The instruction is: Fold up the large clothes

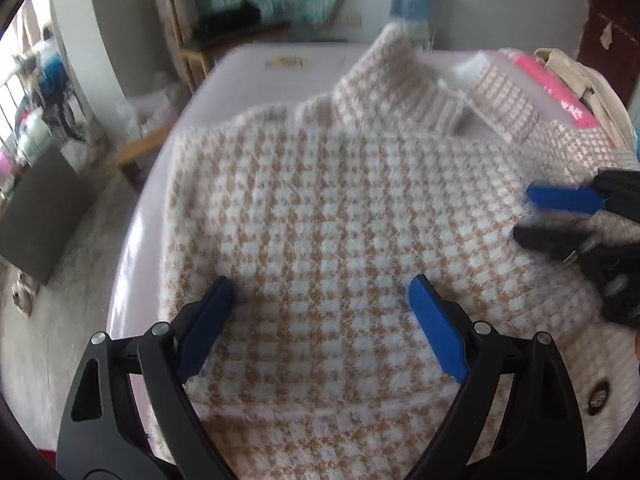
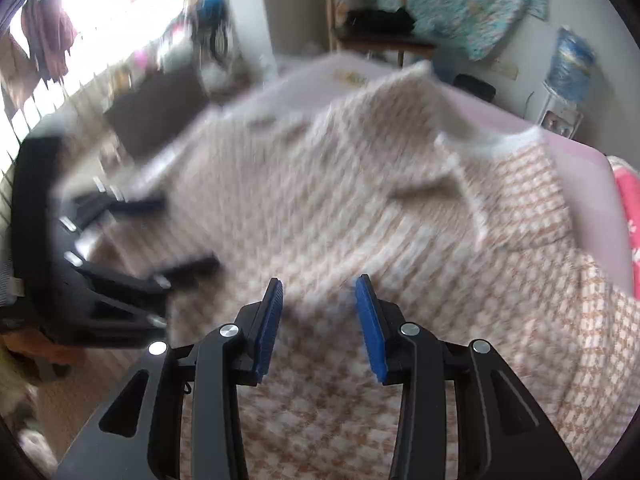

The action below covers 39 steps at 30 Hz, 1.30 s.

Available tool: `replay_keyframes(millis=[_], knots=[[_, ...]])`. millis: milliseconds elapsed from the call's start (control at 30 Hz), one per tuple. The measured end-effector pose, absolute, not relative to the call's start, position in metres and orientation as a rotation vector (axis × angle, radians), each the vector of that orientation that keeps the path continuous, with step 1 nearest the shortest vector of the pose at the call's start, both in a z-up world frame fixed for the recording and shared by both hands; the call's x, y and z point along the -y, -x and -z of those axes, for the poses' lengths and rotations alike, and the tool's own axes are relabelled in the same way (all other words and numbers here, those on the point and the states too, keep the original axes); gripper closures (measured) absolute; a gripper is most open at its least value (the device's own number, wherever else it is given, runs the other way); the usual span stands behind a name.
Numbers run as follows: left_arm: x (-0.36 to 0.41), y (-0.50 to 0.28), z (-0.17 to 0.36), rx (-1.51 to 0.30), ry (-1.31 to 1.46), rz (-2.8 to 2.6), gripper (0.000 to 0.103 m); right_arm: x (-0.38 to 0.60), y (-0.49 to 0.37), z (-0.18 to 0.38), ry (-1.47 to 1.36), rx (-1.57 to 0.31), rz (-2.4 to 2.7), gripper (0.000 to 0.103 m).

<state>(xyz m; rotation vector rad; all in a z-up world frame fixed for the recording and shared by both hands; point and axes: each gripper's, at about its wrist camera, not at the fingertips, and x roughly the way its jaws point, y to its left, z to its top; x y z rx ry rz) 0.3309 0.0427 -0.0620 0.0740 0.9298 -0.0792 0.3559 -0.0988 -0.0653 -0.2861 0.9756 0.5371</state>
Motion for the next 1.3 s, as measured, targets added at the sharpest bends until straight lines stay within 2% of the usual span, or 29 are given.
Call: replay_keyframes(millis=[100,267,400,567,700,900,1100,1300], knots=[[-0.044,-0.327,0.064,-0.926,-0.071,0.083,0.017,0.103,-0.337,0.071,0.389,-0.93,-0.524,0.065],[-0.049,-0.326,0.066,-0.922,-0.072,0.103,0.015,0.147,-0.327,0.066,0.325,-0.983,-0.497,0.062],[-0.043,-0.322,0.065,-0.914,-0.082,0.118,0.008,0.179,-0.331,0.066,0.235,-1.027,-0.419,0.061],[-0.044,-0.323,0.065,-0.917,-0.082,0.116,0.008,0.195,-0.33,0.054,0.118,-0.994,-0.355,0.061],[-0.044,-0.323,0.067,-0.914,-0.086,0.113,0.008,0.19,-0.328,0.071,0.216,-0.987,-0.258,0.059],[-0.044,-0.321,0.067,-0.911,-0.09,0.113,0.008,0.184,-0.32,0.057,0.197,-0.946,-0.221,0.059],[-0.042,-0.322,0.067,-0.91,-0.103,0.107,0.008,0.2,-0.326,0.07,0.158,-0.992,-0.194,0.053],[-0.03,-0.318,0.044,-0.92,-0.103,0.119,0.008,0.212,-0.31,0.049,0.095,-0.944,-0.22,0.053]])
